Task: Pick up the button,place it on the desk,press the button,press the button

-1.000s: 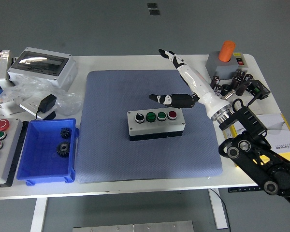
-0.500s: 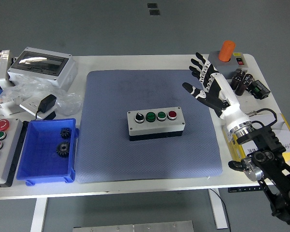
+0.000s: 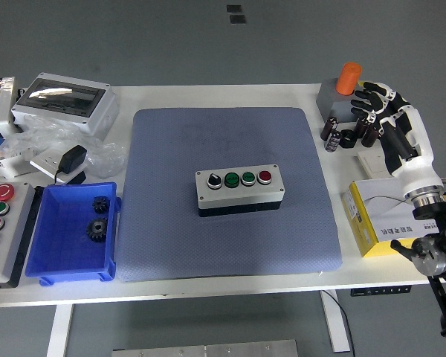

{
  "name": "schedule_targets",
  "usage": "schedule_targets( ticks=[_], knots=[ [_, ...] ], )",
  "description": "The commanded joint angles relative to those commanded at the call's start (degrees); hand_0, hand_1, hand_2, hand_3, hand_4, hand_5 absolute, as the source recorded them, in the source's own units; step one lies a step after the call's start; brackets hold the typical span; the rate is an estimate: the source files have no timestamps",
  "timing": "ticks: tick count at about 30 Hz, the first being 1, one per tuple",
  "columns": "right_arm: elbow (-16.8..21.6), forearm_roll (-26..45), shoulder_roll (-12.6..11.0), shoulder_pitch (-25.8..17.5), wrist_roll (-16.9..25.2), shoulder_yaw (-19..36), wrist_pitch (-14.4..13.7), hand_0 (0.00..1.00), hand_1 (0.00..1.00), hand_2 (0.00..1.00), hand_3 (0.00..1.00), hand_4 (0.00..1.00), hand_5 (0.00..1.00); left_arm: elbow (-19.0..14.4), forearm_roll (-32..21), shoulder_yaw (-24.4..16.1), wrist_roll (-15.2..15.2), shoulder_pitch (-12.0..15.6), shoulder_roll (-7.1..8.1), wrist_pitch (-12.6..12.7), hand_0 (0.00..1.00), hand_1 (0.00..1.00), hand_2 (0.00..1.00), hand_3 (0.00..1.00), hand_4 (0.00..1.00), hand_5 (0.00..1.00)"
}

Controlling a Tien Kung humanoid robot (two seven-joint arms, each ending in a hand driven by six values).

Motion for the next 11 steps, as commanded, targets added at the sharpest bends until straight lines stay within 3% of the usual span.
schedule_targets(
  ticks=[11],
  knots=[
    [-0.53, -0.19, -0.07, -0.29, 0.03, 0.92, -0.23, 0.666, 0.646, 0.658, 0.652, 0.825, 0.508, 0.0, 0.97, -0.59, -0.17, -0.33, 0.04, -0.27, 0.63, 0.635, 0.567, 0.662, 0.623, 0.15]
  ],
)
